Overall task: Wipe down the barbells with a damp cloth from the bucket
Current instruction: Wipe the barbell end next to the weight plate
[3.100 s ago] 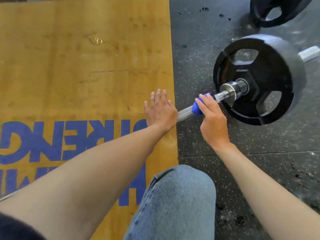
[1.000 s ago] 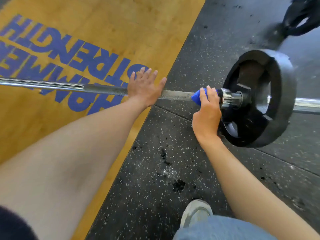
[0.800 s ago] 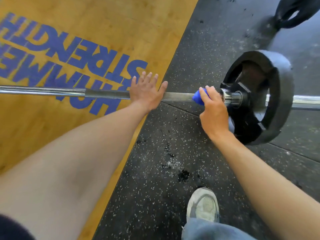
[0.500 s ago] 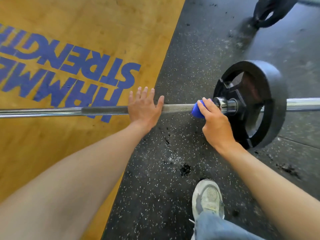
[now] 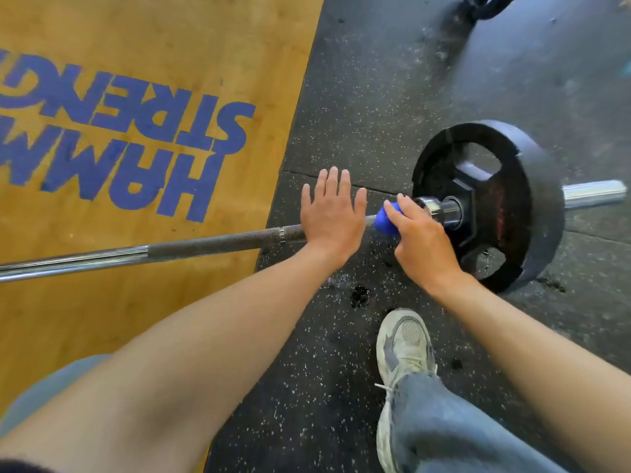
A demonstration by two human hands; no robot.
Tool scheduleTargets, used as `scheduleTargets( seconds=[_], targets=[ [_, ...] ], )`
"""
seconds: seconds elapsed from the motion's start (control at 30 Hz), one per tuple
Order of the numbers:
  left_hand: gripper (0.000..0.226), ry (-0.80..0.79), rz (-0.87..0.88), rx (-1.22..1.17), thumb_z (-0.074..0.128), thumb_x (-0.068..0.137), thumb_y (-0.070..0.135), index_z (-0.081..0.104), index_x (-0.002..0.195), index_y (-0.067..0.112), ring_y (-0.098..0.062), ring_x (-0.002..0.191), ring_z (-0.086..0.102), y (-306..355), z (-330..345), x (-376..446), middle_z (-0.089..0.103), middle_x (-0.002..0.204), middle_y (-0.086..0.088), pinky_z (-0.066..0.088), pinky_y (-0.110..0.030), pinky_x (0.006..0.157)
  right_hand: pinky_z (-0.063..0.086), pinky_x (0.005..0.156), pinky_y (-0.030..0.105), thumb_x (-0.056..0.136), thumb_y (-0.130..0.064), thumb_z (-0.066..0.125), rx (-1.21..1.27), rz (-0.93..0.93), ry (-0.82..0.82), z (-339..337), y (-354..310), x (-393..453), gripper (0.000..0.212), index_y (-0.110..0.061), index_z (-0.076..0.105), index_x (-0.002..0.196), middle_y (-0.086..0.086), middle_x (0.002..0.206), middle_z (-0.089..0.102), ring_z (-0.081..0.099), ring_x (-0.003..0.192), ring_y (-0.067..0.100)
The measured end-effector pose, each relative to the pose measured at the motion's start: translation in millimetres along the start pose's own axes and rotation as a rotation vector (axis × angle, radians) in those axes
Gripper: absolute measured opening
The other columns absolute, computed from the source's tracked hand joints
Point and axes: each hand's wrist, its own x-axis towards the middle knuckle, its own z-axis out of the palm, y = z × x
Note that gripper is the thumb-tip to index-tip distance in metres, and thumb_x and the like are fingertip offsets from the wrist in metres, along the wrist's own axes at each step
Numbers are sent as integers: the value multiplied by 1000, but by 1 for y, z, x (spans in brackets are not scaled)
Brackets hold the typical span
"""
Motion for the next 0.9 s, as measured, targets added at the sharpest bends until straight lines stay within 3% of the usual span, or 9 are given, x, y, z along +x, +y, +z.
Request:
scheduleTargets(
  seconds=[0.1, 0.23, 0.37, 0.57, 0.77, 0.9],
  targets=[
    [61, -74, -66, -33, 11, 109, 49, 28, 161, 22, -18, 158, 4, 5, 7, 3, 16, 170, -1, 2, -47, 127, 45, 110, 50, 79, 22, 58, 22, 86, 25, 8, -10, -19, 77, -3, 45, 150, 19, 155, 40, 37, 144, 39],
    [69, -111, -137, -69, 10, 106, 57, 36, 158, 20, -21, 157, 10, 3, 18, -17, 24, 168, -4, 4, -50, 126, 32, 115, 39, 73, 29, 56, 43, 57, 68, 17, -16, -59, 82, 1, 44, 149, 23, 158, 36, 30, 149, 38],
    [69, -116, -136, -71, 11, 106, 57, 37, 157, 20, -22, 157, 11, 9, 23, -40, 23, 168, -5, 6, -51, 126, 44, 110, 47, 83, 21, 58, 13, 73, -5, 3, -5, -60, 75, -3, 41, 152, 20, 160, 33, 29, 150, 35],
    [67, -18, -34, -46, 15, 105, 56, 39, 156, 20, -23, 157, 14, 10, 28, -73, 26, 168, -5, 8, -54, 126, 35, 119, 44, 87, 14, 54, -77, 47, -214, -28, -1, -89, 77, -14, 37, 156, 9, 164, 30, 36, 147, 32],
    [68, -5, -4, -33, 13, 104, 55, 35, 158, 20, -25, 157, 14, 9, 34, -98, 25, 168, -2, 9, -58, 125, 47, 107, 51, 88, 14, 56, -108, 133, -40, -50, 10, -125, 64, -3, 46, 149, 15, 160, 37, 46, 139, 38],
    [68, 41, 24, -24, 14, 104, 56, 38, 157, 20, -27, 156, 18, 12, 37, -107, 29, 166, -2, 14, -58, 124, 31, 117, 37, 88, 16, 56, -126, 134, -47, -30, 19, -135, 69, -1, 38, 152, 16, 162, 32, 32, 149, 34]
  ],
)
